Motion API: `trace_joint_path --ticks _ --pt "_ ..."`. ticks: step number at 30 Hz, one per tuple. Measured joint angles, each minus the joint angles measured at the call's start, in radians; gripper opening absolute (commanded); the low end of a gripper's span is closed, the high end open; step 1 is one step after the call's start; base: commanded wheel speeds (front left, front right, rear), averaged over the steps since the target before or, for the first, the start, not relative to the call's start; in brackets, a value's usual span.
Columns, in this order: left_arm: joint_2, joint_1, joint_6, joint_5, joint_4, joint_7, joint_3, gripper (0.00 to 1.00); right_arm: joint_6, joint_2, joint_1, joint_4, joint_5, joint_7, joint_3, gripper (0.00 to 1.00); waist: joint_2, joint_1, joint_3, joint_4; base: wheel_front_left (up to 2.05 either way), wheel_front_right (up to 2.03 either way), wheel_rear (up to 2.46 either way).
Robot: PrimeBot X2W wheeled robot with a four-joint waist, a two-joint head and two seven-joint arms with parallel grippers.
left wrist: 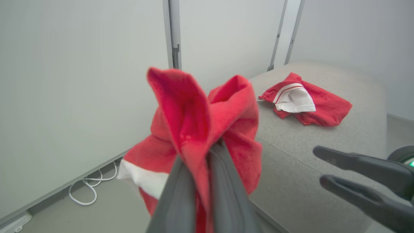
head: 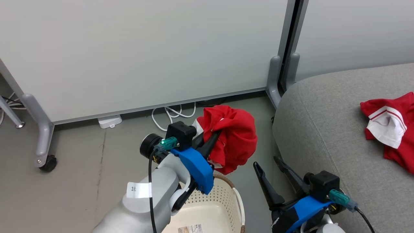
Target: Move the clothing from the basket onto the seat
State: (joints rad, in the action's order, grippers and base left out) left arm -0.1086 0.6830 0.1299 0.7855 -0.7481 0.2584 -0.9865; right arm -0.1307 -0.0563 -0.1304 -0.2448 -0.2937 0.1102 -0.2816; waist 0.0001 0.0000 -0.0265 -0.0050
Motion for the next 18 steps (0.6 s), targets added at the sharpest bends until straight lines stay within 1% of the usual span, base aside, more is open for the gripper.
trace_joint_path --ticks 9,18 --pt "0.014 0.054 0.0 0.043 0.002 0.0 -0.051 0.0 0.0 0.0 0.007 0.001 -0.001 -0.002 0.004 1.0 0.0 0.0 0.001 0.004 0.0 0.0 0.0" --pt "0.002 0.061 0.0 0.054 0.001 0.002 -0.066 0.0 0.0 0.002 0.006 0.003 -0.001 -0.004 -0.002 1.0 0.0 0.0 0.009 0.002 0.0 0.0 0.0"
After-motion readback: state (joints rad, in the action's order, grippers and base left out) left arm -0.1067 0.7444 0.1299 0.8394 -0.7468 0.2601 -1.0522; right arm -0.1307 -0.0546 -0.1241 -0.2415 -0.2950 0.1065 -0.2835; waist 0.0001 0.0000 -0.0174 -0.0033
